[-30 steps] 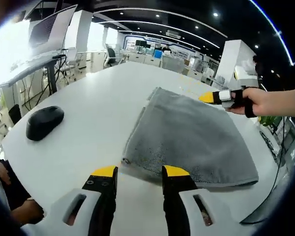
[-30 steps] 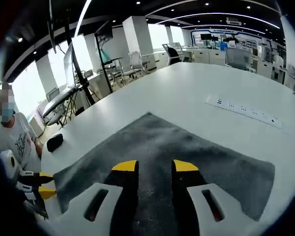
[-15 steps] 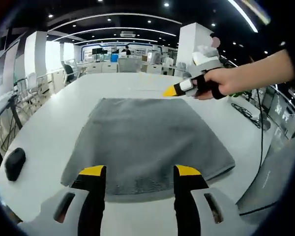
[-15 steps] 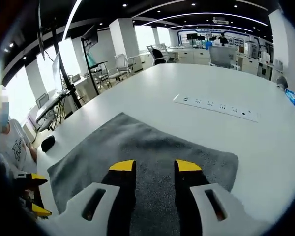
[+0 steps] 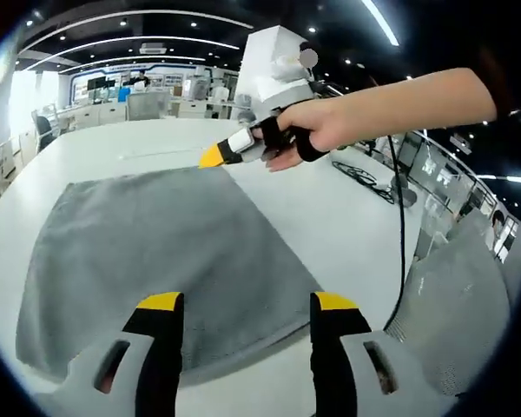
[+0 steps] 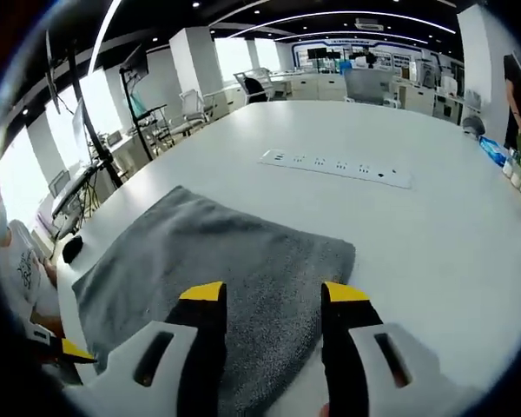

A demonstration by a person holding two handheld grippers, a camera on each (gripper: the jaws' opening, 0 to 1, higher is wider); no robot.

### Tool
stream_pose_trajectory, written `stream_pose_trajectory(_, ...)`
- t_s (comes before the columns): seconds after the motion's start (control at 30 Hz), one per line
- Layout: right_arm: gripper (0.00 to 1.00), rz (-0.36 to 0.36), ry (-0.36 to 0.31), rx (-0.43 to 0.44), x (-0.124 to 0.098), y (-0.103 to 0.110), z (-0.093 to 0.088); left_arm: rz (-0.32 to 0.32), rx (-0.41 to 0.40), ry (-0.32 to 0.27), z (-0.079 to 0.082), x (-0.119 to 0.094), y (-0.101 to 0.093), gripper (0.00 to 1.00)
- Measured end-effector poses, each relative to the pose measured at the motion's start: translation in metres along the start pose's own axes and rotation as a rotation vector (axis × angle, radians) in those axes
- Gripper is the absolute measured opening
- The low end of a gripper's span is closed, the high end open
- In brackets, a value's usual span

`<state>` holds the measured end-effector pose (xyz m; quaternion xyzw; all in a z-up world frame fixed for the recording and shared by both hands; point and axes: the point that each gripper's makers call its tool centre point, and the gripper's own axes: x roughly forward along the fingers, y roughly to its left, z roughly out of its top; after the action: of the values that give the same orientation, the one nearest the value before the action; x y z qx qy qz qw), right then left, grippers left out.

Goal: Fold the towel on the table until its edges align and the towel forms a compact rectangular stack.

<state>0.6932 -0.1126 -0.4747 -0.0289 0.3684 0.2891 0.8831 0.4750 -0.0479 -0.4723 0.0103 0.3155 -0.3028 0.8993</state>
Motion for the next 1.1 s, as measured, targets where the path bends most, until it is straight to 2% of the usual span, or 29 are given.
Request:
stream_pose_trajectory(0.03, 0.41, -0.001, 0.01, 0.01, -0.001, -0.002, -0.003, -0.032, 0.032, 0.017, 0.0, 0.004, -0.009, 0.57)
stream_pose_trajectory(0.1, 0.41, 0.016, 0.028, 0.075, 0.0, -0.004, -0.009, -0.053, 0.065, 0.029, -0.001, 0.008, -0.017, 0.54)
stream_pose_trajectory(0.13, 0.4, 0.015, 0.024, 0.067, -0.008, 0.0, -0.011, -0.059, 0.069, 0.038, -0.002, 0.011, -0.021, 0.52)
stream_pose_trajectory(0.23, 0.39, 0.009, 0.038, 0.035, 0.003, -0.01, -0.014, -0.078, 0.087, 0.056, -0.003, 0.018, -0.036, 0.52)
stream_pose_trajectory(0.3, 0.39, 0.013, 0.043, 0.034, -0.008, -0.002, -0.018, -0.102, 0.103, 0.073, -0.006, 0.022, -0.045, 0.5)
stream_pose_trajectory(0.43, 0.38, 0.019, 0.053, 0.058, -0.006, -0.005, -0.023, -0.12, 0.125, 0.101, -0.01, 0.026, -0.061, 0.44)
stream_pose_trajectory(0.47, 0.38, 0.025, 0.054, 0.068, 0.001, -0.008, -0.023, -0.113, 0.124, 0.105, -0.011, 0.026, -0.062, 0.44)
stream_pose_trajectory(0.57, 0.36, 0.028, 0.06, 0.048, 0.002, -0.01, -0.027, -0.109, 0.115, 0.117, -0.013, 0.027, -0.063, 0.41)
stream_pose_trajectory(0.63, 0.35, 0.028, 0.068, 0.048, 0.005, -0.013, -0.029, -0.109, 0.121, 0.129, -0.016, 0.028, -0.065, 0.36)
stream_pose_trajectory(0.7, 0.33, 0.027, 0.071, 0.052, -0.001, -0.009, -0.032, -0.109, 0.128, 0.134, -0.018, 0.029, -0.065, 0.31)
stream_pose_trajectory(0.73, 0.31, 0.03, 0.072, 0.045, 0.005, -0.016, -0.032, -0.109, 0.129, 0.134, -0.019, 0.029, -0.066, 0.3)
stream_pose_trajectory(0.83, 0.27, 0.031, 0.077, 0.04, 0.001, -0.012, -0.035, -0.126, 0.134, 0.138, -0.018, 0.03, -0.071, 0.3)
stream_pose_trajectory(0.97, 0.25, 0.042, 0.082, 0.042, 0.007, -0.015, -0.037, -0.124, 0.143, 0.145, -0.018, 0.033, -0.074, 0.28)
stream_pose_trajectory(1.0, 0.24, 0.043, 0.085, 0.041, -0.001, -0.008, -0.039, -0.124, 0.145, 0.146, -0.018, 0.034, -0.074, 0.28)
stream_pose_trajectory(1.1, 0.21, 0.042, 0.095, 0.029, -0.005, -0.006, -0.042, -0.128, 0.145, 0.143, -0.015, 0.036, -0.076, 0.27)
